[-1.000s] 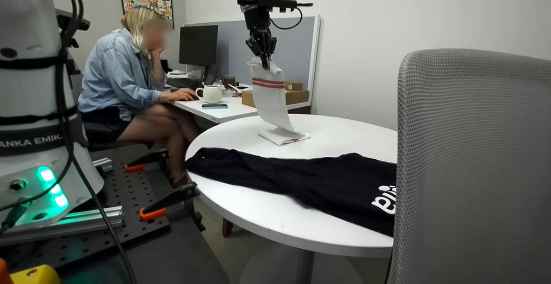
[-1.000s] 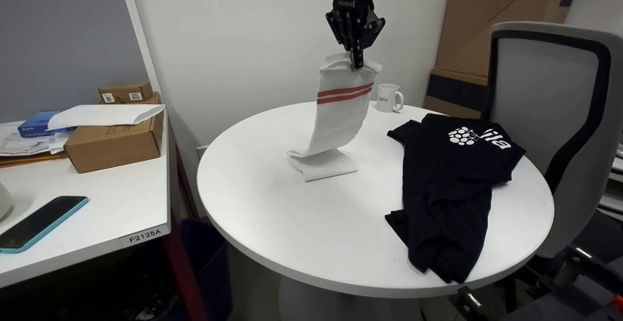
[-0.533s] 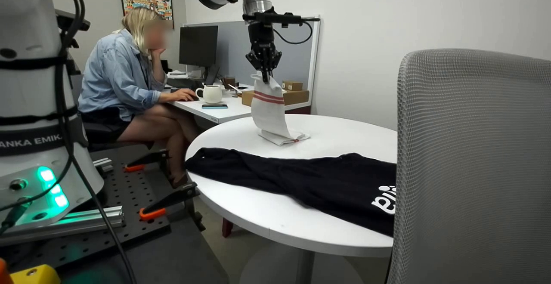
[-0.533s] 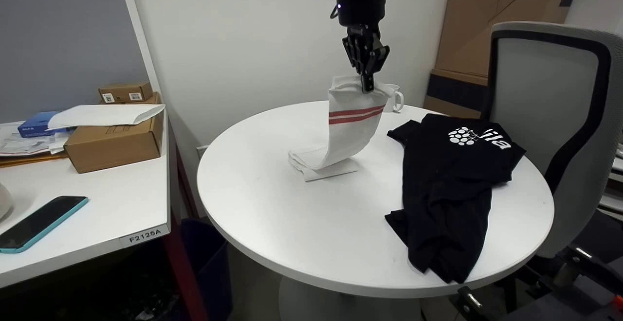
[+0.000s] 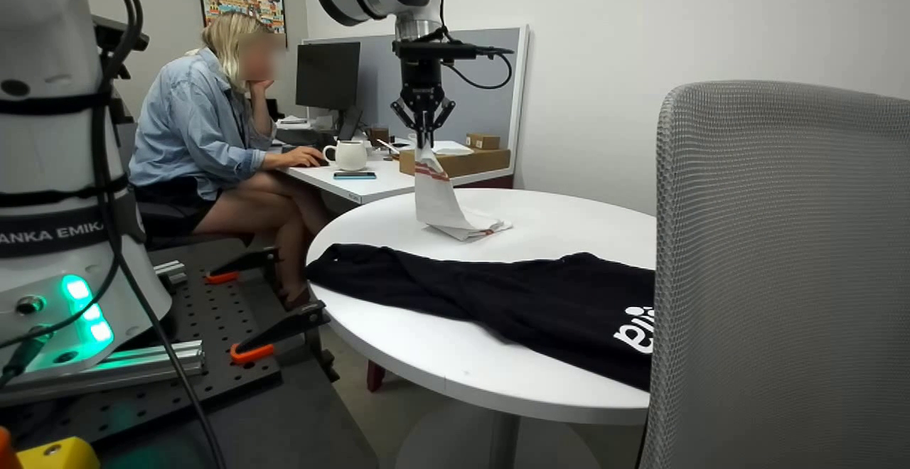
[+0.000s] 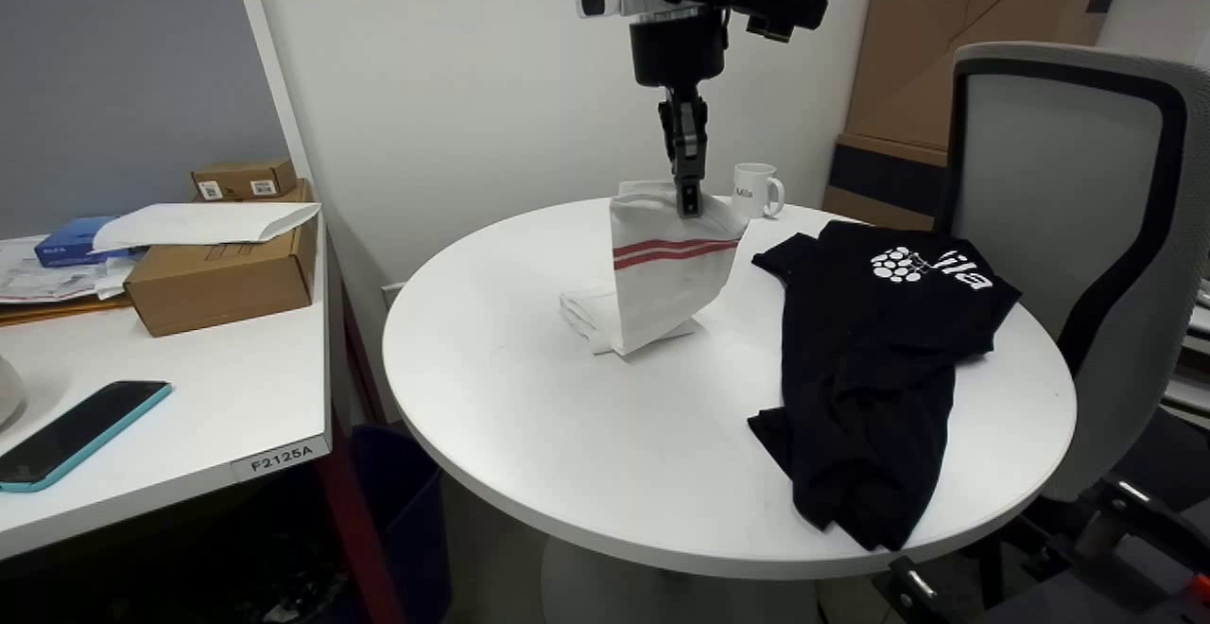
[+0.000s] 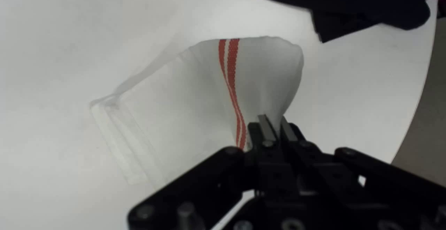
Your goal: Fold the towel
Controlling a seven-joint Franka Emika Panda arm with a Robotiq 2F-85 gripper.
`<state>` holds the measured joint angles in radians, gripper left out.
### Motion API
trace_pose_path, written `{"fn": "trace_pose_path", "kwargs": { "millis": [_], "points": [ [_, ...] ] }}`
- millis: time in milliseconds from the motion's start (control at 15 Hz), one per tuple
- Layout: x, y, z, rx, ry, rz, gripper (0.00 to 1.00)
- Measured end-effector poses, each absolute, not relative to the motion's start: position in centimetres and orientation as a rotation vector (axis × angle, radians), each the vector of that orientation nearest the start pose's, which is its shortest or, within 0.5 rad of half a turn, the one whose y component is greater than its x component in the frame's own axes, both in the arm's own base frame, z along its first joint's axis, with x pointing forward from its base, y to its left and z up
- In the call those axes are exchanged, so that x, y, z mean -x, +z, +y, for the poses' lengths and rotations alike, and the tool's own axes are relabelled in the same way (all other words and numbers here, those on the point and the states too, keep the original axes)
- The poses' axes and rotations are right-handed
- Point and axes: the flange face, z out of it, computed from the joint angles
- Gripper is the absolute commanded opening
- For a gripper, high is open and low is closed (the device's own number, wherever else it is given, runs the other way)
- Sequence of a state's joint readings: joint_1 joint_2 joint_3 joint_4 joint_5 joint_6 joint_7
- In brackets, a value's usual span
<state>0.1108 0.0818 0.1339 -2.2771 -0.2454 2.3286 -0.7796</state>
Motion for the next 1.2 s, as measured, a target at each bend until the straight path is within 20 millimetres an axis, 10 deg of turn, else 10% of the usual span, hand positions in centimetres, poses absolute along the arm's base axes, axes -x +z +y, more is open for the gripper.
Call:
{"fn": "trace_pose_path", "kwargs": {
  "millis": [867,1200],
  "points": [
    [-53.9,38.0,14.0,2.694,-0.135,-1.333,0.01],
    [-54.4,37.4,13.0,2.699,-0.116,-1.291,0.01]
  ]
}}
